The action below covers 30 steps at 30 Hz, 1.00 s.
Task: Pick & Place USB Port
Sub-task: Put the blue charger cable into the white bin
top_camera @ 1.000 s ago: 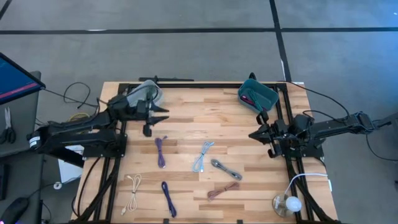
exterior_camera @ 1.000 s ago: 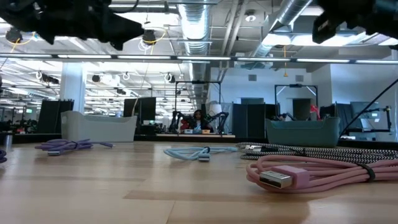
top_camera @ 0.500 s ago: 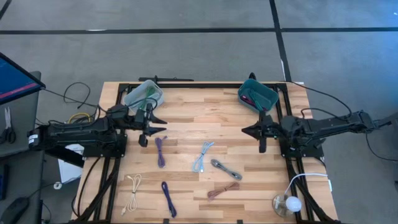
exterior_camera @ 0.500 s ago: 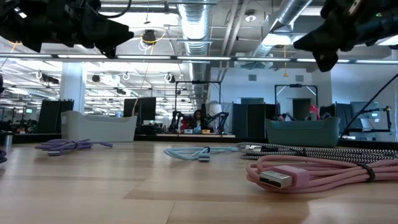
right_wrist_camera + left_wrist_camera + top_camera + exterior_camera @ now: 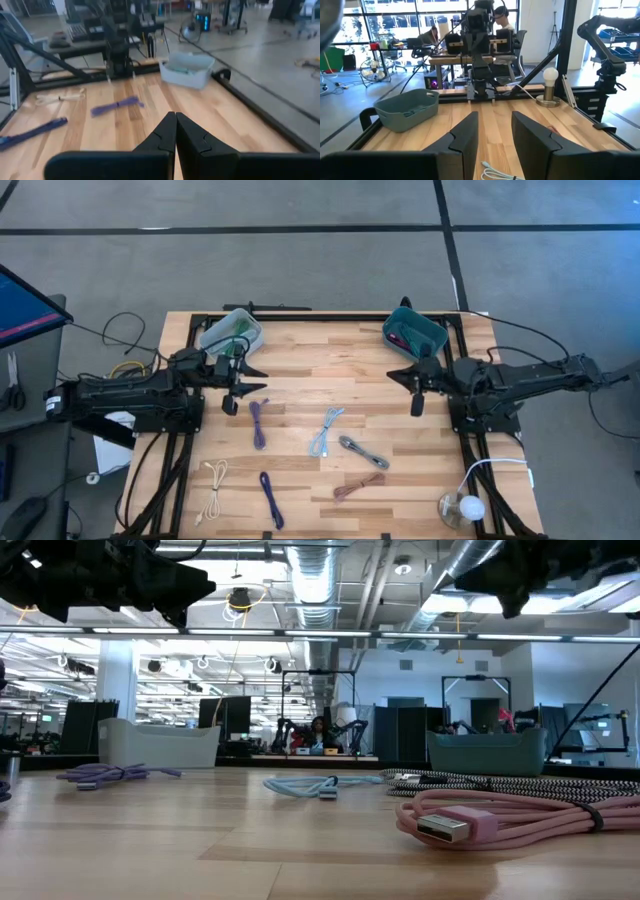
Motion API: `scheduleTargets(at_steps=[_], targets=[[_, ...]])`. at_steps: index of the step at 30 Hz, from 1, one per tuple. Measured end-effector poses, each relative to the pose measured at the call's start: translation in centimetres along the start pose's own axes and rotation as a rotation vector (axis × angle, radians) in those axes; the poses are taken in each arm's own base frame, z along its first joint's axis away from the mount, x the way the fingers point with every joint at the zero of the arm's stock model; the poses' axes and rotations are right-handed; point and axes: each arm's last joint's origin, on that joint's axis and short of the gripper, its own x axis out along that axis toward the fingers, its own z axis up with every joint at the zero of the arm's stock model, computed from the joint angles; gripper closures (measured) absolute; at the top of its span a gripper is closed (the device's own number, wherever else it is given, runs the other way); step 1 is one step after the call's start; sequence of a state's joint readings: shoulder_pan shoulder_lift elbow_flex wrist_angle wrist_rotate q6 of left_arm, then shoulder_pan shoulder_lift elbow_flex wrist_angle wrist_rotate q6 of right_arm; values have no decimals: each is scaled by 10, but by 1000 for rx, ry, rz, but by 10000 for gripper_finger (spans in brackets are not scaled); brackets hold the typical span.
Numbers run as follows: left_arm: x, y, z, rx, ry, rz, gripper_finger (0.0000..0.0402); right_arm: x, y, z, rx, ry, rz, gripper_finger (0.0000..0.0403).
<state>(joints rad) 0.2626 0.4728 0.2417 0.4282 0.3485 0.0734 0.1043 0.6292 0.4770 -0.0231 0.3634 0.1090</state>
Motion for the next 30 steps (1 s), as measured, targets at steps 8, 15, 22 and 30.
scheduleTargets(at_steps=[8, 15, 22, 30], targets=[[0, 0, 1, 2, -6, 0, 284, 8, 8, -3, 66, 33, 86, 403], [0, 0, 1, 3, -8, 1, 284, 48, 25, -15, -177, 140, 96, 403], [0, 0, 1, 3, -8, 1, 284, 91, 43, -3, -267, 198, 99, 391], [0, 0, 1, 3, -7, 1, 284, 129, 57, -25, -355, 378, 101, 313]])
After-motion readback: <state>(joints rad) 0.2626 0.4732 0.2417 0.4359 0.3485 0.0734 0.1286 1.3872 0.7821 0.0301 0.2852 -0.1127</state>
